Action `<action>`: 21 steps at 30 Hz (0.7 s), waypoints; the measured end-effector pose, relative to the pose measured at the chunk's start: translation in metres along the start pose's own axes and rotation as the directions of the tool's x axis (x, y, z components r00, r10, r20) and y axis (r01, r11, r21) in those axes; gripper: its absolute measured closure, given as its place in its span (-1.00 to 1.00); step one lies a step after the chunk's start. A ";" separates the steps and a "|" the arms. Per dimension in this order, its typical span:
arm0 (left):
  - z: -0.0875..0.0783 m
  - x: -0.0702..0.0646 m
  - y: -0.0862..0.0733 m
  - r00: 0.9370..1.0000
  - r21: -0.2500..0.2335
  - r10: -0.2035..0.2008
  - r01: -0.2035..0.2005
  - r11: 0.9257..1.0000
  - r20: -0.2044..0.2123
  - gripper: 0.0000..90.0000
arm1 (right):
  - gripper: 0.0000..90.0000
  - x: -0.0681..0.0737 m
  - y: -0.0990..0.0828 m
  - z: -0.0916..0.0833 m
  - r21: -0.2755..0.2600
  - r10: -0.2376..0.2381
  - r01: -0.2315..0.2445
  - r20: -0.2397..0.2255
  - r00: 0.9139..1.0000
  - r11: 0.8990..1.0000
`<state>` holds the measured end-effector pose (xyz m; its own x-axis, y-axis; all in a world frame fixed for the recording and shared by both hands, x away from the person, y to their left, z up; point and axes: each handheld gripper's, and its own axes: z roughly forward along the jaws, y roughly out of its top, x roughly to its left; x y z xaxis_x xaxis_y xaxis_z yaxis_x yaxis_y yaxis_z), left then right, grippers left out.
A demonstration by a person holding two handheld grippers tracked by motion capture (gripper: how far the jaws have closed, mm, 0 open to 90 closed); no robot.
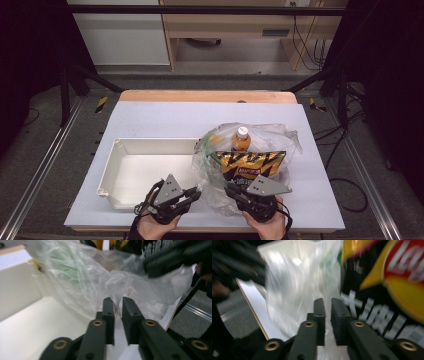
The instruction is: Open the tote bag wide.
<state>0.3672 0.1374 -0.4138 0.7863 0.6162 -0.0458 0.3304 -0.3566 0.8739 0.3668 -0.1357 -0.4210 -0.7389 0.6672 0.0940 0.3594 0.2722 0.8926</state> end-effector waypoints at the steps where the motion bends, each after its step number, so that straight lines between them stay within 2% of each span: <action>1: -0.004 0.002 0.001 1.000 -0.010 -0.003 0.003 1.000 -0.006 0.66 | 0.92 0.000 -0.002 0.001 0.008 0.000 0.000 0.003 1.000 1.000; 2: -0.008 0.005 0.002 1.000 -0.020 -0.010 0.010 1.000 -0.005 0.60 | 0.96 -0.001 -0.004 0.003 0.022 -0.002 0.001 0.009 1.000 1.000; 6: -0.029 0.018 -0.001 0.998 -0.064 -0.028 0.023 0.998 -0.063 0.31 | 1.00 -0.006 -0.012 0.008 0.072 -0.003 -0.001 0.045 0.999 0.997; 7: -0.033 0.022 -0.001 0.996 -0.073 -0.037 0.031 0.997 -0.078 0.31 | 1.00 -0.007 -0.013 0.009 0.080 -0.001 -0.003 0.050 0.999 0.997; 10: -0.045 0.040 0.003 0.989 -0.119 -0.106 0.094 0.988 -0.101 0.35 | 1.00 -0.007 -0.016 0.011 0.094 0.004 -0.009 0.050 0.999 0.996; 12: -0.047 0.045 0.013 0.987 -0.151 -0.108 0.089 0.985 -0.122 0.41 | 1.00 -0.007 -0.018 0.012 0.103 0.005 -0.010 0.048 0.999 0.995; 15: -0.041 0.048 0.033 0.988 -0.187 -0.102 0.080 0.979 -0.115 0.49 | 0.92 -0.007 -0.021 0.011 0.102 0.006 -0.010 0.042 0.999 0.995; 19: -0.019 0.044 0.060 0.990 -0.194 -0.069 0.044 0.980 -0.123 0.50 | 0.81 -0.008 -0.021 0.000 0.062 0.010 -0.013 0.041 0.999 0.998; 21: -0.006 0.045 0.071 0.990 -0.189 -0.055 0.030 0.981 -0.130 0.45 | 0.73 -0.011 -0.021 -0.009 0.036 0.021 -0.023 0.051 0.998 0.999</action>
<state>0.4229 0.1437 -0.3512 0.6924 0.7209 -0.0308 0.2489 -0.1986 0.9479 0.3620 -0.1548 -0.4368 -0.7007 0.7077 0.0903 0.3965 0.2811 0.8740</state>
